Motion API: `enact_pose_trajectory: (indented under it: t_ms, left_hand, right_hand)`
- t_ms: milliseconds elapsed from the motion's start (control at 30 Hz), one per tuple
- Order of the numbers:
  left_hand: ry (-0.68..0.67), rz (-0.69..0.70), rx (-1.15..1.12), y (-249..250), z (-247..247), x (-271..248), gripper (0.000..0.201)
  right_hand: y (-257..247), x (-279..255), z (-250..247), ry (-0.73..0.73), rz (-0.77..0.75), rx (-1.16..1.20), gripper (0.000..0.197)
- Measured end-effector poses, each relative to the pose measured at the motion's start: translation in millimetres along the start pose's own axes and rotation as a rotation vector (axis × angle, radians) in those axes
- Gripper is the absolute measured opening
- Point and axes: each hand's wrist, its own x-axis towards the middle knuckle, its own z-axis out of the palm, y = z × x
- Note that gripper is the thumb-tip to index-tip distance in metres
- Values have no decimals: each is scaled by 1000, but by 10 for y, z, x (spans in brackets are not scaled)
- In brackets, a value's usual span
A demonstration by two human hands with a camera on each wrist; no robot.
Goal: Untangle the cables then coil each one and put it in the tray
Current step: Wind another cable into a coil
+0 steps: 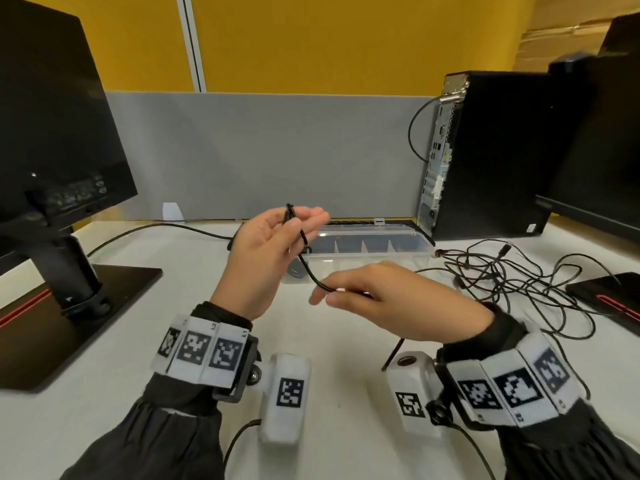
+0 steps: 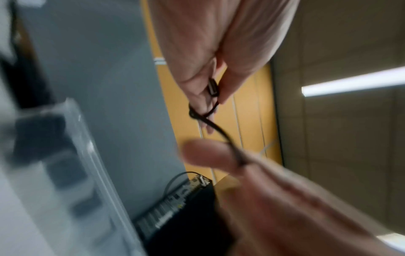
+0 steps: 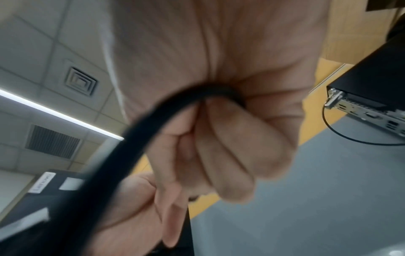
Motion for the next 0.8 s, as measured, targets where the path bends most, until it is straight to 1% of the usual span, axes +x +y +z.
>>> enact_pose_trajectory:
  t_ms: [33, 100, 167, 200, 233, 267, 333, 400, 433, 500, 533, 567, 600, 667, 733, 800]
  left_hand:
    - [-42, -14, 144, -16, -6, -5, 23]
    - [-191, -34, 415, -33, 1, -28, 28]
    - [-351, -65, 550, -17, 16, -69, 33]
    - [-399, -61, 604, 3, 15, -83, 35]
    - [-419, -34, 674, 19, 2, -87, 37]
    - [-411, 11, 760, 32, -11, -89, 41]
    - [-353, 114, 946, 20, -62, -75, 42]
    - [-259, 206, 1075, 16, -141, -41, 35]
    - [-178, 239, 1129, 17, -214, -6, 32]
    - [58, 259, 1191, 41, -432, 70, 29]
    - [171, 240, 1197, 58, -549, 103, 31]
    - [249, 213, 1203, 69, -647, 128, 33]
    - [290, 195, 1214, 68, -708, 144, 34]
    - [332, 189, 1227, 42, -733, 159, 36]
    - [426, 203, 1227, 63, -737, 152, 36]
    - [565, 216, 1201, 126, -814, 124, 35]
  right_hand:
    - [-18, -19, -27, 66, -8, 3, 22]
    - [17, -15, -79, 233, -16, 40, 23]
    - [62, -4, -135, 356, -3, 103, 24]
    - [82, -9, -165, 393, 20, 176, 22]
    - [105, -24, -190, 399, 62, 265, 19]
    - [123, -43, -205, 363, 115, 339, 17]
    - [187, -96, -205, 222, 218, 457, 15]
    - [310, -176, -233, 146, 284, 596, 13]
    - [389, -245, -278, 139, 313, 652, 15]
    - [566, -428, -398, 131, 379, 655, 23]
    - [654, -528, -460, 124, 416, 579, 28]
    - [742, -619, -511, 117, 455, 460, 32]
    - [830, -695, -556, 121, 495, 338, 36]
    - [1006, -801, -632, 186, 580, 169, 38]
    - [1146, -867, -719, 306, 629, -37, 39]
    - [1268, -951, -830, 480, 659, -201, 37]
